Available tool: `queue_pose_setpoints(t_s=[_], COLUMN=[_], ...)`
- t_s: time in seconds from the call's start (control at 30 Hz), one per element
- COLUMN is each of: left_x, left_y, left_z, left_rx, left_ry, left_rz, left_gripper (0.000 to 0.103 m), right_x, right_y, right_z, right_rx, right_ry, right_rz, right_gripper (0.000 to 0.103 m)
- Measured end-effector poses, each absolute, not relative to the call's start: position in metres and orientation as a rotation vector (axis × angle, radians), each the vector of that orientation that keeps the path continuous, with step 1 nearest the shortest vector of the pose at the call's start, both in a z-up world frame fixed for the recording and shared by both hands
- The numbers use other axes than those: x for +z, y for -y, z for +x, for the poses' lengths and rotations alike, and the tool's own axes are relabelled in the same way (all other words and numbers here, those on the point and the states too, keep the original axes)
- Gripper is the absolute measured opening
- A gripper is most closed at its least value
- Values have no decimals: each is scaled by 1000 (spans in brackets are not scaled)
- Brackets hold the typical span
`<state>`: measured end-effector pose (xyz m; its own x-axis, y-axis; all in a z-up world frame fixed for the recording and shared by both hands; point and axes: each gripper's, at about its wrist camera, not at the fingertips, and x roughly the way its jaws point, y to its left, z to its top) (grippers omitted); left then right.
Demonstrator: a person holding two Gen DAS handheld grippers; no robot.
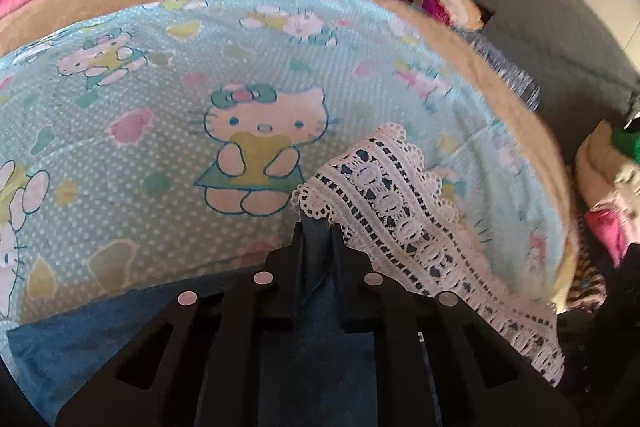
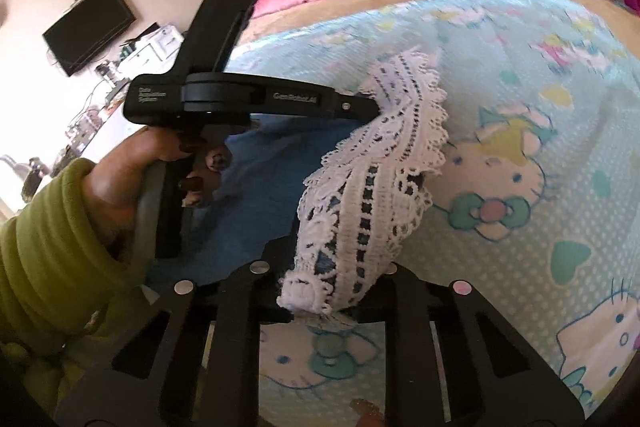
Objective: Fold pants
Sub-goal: 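Grasp the lace hem with the right tool and fold it over toward the waistband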
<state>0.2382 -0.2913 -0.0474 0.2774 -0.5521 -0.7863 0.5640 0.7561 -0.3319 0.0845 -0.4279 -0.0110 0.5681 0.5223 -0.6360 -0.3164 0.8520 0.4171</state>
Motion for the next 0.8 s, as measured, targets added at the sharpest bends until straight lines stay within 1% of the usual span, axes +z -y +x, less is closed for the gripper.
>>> queue_pose_setpoints(t_s=[0.13, 0.33, 0.5, 0.6, 0.7, 0.73, 0.77, 0.8], left_x=[-28, -6, -9, -16, -16, -15, -14, -13], left_y=[262, 208, 156, 123, 83, 72, 54, 40], left_z=[233, 223, 216, 214, 207, 205, 202, 198], left_rx=[-767, -738, -681, -625, -511, -486, -447, -425], left_ry=[-996, -931, -910, -915, -888, -876, -864, -854], left_rz=[-80, -148, -211, -262, -297, -311, -342, -371], left_gripper=[11, 11, 12, 14, 17, 18, 19, 24], right_x=[8, 30, 30, 23, 15, 12, 11, 10], right_y=[408, 358, 305, 273, 245, 237, 229, 218], right_z=[86, 88, 91, 93, 90, 88, 84, 79], right_rx=[542, 643, 711, 749, 778, 791, 807, 828], right_ry=[-800, -767, -790, -814, -844, -851, -854, -855], right_rz=[212, 97, -30, -114, -196, -216, -240, -270], right_gripper=[12, 12, 12, 13, 20, 27, 30, 35])
